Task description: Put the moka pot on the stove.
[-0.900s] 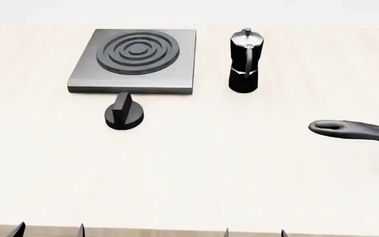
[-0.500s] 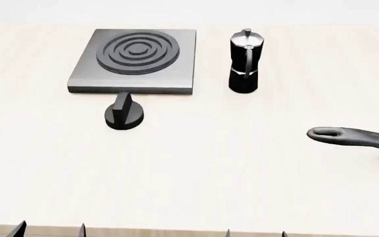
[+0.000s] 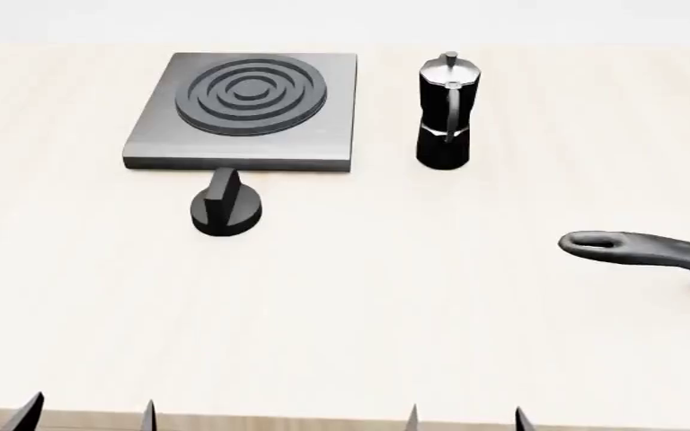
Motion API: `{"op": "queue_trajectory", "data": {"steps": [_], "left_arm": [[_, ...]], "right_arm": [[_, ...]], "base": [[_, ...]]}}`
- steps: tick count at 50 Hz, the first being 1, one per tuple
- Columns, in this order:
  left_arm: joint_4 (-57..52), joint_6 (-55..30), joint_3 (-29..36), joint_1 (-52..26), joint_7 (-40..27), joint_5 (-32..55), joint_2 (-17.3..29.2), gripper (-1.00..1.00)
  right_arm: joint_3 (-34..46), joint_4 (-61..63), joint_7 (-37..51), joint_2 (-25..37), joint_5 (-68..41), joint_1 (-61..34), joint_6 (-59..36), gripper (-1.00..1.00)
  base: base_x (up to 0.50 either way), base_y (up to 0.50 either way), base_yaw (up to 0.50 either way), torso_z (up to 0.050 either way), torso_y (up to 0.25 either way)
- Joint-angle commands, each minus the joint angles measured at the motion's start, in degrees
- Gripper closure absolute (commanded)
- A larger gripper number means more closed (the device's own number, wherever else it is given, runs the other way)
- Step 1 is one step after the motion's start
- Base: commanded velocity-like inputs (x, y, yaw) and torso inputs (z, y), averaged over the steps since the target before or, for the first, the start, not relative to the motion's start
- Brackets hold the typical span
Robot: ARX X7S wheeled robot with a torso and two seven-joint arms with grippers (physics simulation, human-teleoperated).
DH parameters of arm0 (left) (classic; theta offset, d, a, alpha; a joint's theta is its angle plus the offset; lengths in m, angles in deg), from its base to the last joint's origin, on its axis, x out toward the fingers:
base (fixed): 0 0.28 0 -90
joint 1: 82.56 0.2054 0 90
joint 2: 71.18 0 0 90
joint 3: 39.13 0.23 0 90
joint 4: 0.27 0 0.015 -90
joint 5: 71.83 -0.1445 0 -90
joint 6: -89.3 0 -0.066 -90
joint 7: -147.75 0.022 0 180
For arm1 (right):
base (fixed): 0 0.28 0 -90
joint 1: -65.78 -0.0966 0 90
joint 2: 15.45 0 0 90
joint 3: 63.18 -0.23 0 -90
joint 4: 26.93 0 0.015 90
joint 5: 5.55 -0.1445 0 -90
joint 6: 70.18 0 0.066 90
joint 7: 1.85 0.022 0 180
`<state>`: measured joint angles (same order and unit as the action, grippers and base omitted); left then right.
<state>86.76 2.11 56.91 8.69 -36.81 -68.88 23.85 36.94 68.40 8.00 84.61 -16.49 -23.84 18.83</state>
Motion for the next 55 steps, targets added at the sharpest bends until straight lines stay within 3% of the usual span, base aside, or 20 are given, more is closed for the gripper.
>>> {"op": "queue_trajectory", "data": {"steps": [1, 55], "left_arm": [[-2.23, 0.73, 1.27, 0.83, -0.67, 0.39, 1.1, -1.0], [-4.27, 1.68, 4.52, 0.95, -2.65, 2.71, 3.89, -1.0]], "right_arm": [[0.35, 2.39, -0.14, 0.86, -0.79, 0.57, 1.24, -1.0], [2.03, 1.1, 0.85, 2.47, -1.16, 0.22, 5.05, -1.0]], "base": [[0.01, 0.0, 0.0, 0.0, 0.0], [0.19, 0.0, 0.0, 0.0, 0.0]]}}
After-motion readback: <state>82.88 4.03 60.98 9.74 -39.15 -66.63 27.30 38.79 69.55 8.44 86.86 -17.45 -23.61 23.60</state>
